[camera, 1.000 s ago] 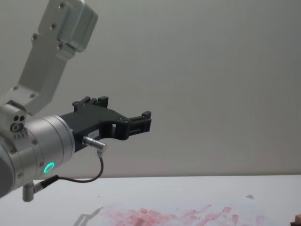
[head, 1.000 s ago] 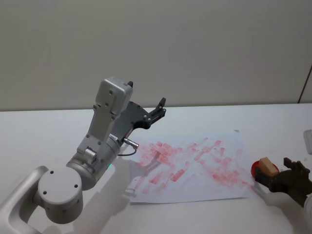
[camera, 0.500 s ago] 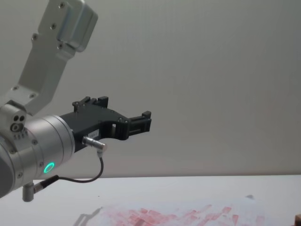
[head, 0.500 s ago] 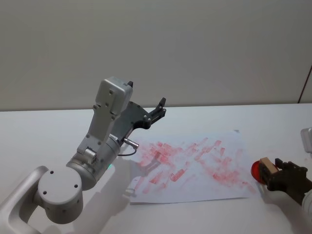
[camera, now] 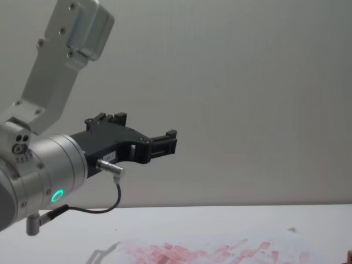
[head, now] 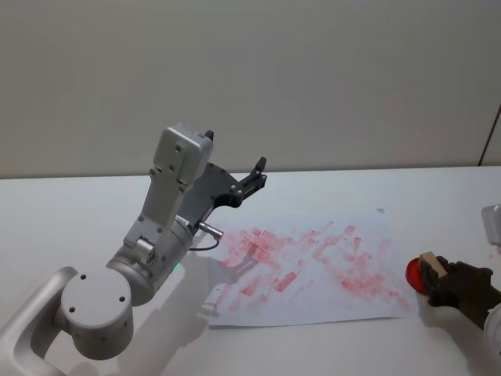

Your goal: Use the one hand to pick up the stamp and affix it onto the A4 paper.

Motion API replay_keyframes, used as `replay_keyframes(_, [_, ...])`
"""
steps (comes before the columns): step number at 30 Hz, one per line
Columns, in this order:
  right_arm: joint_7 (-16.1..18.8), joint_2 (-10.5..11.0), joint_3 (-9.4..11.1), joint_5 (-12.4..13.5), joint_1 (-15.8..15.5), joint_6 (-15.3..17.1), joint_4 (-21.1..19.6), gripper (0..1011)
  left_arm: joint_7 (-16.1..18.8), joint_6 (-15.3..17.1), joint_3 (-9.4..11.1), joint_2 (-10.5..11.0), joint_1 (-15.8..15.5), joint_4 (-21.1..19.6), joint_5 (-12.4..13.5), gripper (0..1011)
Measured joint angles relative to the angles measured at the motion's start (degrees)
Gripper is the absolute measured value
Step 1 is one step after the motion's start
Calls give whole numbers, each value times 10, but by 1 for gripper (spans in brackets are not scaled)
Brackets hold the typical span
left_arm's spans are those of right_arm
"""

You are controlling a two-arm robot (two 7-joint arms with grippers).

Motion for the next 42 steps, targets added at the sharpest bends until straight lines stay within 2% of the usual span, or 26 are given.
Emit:
replay_keyframes(6, [2,0,0,-4,-1,-11,-2,216,0,0,0,0,0,0,0,1001])
replay_keyframes(16, [23,-1,-2,-21,5,-51,-12,217,0,0,0,0,0,0,0,1001])
replay_keyframes(26, [78,-16,-13,-29,27,-91,-8,216,0,0,0,0,0,0,0,1001])
replay_keyframes(33, [98,-23,-19,-23,33,-90,0,217,0,0,0,0,0,0,0,1001])
replay_keyframes(42, [102,-26,-24,-14,30,-50,9,217,0,0,0,0,0,0,0,1001])
